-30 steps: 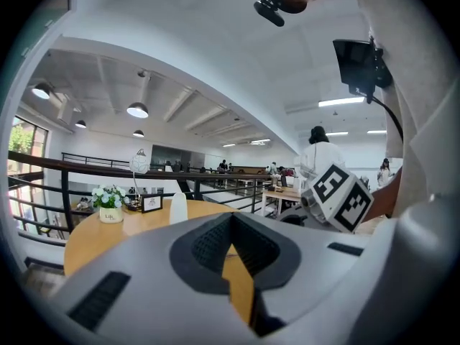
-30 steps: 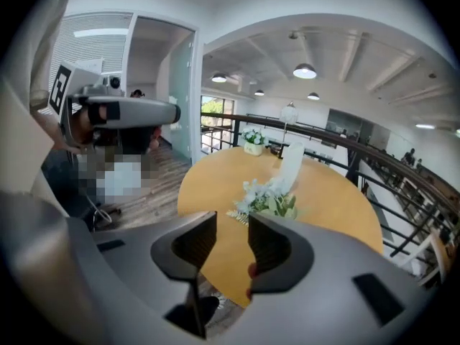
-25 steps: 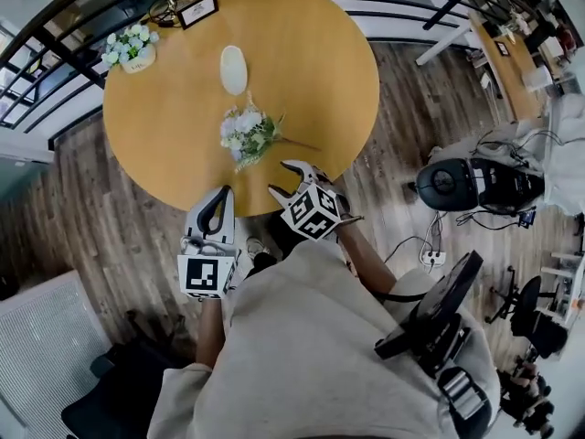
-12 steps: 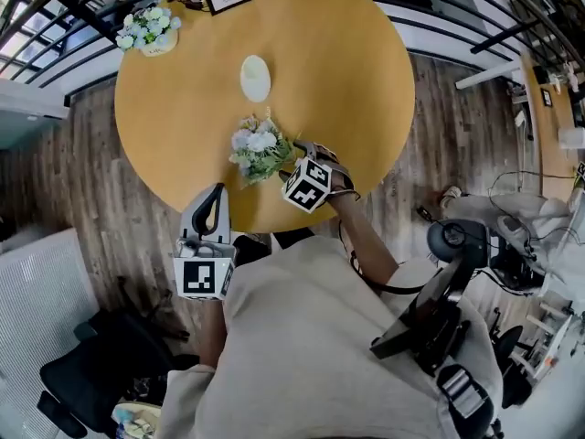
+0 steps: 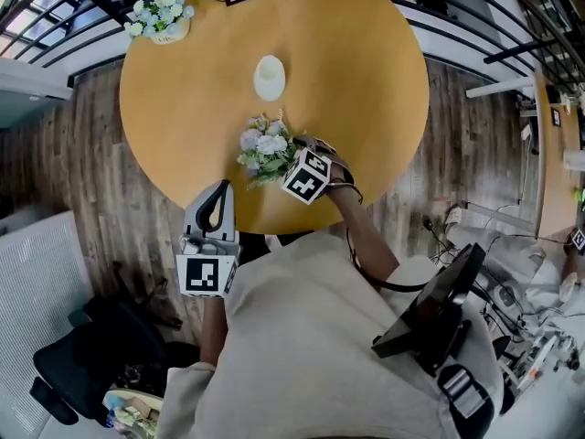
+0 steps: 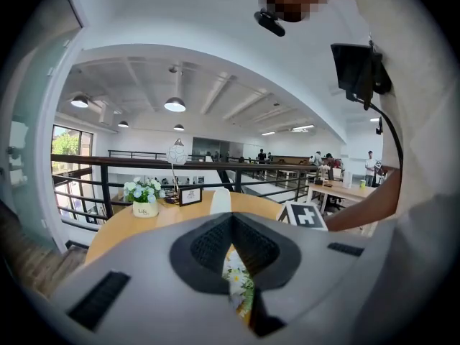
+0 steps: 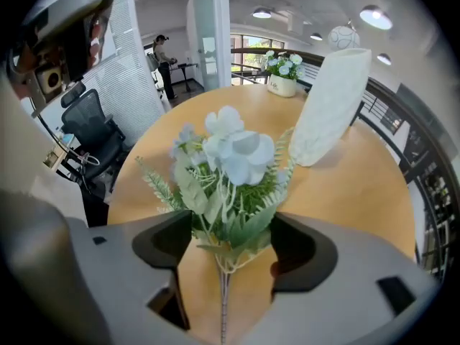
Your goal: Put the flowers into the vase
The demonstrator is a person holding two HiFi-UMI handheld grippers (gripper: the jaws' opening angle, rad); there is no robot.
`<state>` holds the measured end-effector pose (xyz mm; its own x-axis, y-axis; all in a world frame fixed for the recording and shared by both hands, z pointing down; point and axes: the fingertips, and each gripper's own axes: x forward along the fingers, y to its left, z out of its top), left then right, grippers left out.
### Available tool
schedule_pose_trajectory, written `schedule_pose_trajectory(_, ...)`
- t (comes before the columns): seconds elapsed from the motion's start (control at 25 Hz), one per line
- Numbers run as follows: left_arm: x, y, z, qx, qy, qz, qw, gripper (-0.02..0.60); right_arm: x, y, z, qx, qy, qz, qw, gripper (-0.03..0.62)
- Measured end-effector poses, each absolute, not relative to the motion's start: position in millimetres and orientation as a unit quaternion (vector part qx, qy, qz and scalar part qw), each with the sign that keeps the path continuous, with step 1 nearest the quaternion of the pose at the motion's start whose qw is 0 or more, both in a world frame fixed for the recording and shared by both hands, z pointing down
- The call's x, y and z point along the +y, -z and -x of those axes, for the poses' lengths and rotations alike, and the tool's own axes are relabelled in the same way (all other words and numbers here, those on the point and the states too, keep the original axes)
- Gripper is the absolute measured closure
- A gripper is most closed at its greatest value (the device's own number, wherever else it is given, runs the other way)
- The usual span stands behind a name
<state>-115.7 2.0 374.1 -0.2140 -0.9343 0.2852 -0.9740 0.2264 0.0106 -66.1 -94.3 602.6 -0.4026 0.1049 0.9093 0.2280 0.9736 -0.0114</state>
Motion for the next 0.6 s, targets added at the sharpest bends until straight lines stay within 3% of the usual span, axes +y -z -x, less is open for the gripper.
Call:
schedule_pose_trajectory(0.28, 17, -369, 137, -0.785, -0.078, -0.602, 0.123, 0.575, -94, -624, 72, -0.808, 0.071, 0.104, 0.575, 0.258)
schedule_pose_trajectory(0.6, 29, -368, 149, -0.79, -0.076, -0.597, 0.117, 0.575, -85, -628, 72, -0.813, 0.092, 0.085, 0.568, 0.468)
